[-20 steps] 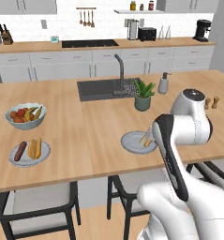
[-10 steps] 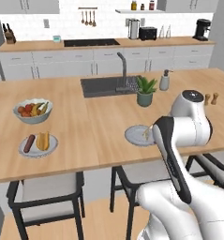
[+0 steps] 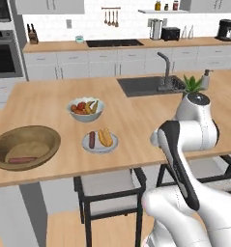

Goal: Place one bun and one sausage from the bowl on each plate.

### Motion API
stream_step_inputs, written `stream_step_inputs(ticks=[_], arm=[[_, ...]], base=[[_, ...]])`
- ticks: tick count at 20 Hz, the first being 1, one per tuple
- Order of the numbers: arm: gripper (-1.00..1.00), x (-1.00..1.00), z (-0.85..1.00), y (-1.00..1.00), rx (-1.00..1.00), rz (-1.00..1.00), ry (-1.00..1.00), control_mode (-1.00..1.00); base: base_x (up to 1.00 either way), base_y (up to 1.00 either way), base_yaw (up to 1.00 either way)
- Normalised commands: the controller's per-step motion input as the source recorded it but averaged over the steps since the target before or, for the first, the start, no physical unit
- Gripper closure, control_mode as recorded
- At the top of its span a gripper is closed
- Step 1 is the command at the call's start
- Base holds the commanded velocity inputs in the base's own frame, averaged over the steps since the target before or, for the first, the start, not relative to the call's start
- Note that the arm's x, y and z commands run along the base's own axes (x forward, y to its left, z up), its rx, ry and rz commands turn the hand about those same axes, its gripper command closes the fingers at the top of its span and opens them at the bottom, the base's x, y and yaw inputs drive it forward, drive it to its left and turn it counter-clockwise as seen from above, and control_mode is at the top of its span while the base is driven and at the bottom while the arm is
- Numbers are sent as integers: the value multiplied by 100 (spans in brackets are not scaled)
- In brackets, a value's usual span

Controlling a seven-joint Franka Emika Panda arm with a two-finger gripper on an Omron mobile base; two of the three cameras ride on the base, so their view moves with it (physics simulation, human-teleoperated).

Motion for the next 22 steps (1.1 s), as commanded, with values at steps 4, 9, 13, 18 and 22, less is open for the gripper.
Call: stream_step_inputs(ticks=[4,9,13,18,22], arm=[[-100,0,0,0,0,0,0,100],[-100,0,0,0,0,0,0,100],[-100,0,0,0,0,0,0,100],[-100,0,0,0,0,0,0,100],[-100,0,0,0,0,0,0,100]], base=[[23,100,0],[37,100,0],[51,63,0],[44,5,0],[51,-3,1]])
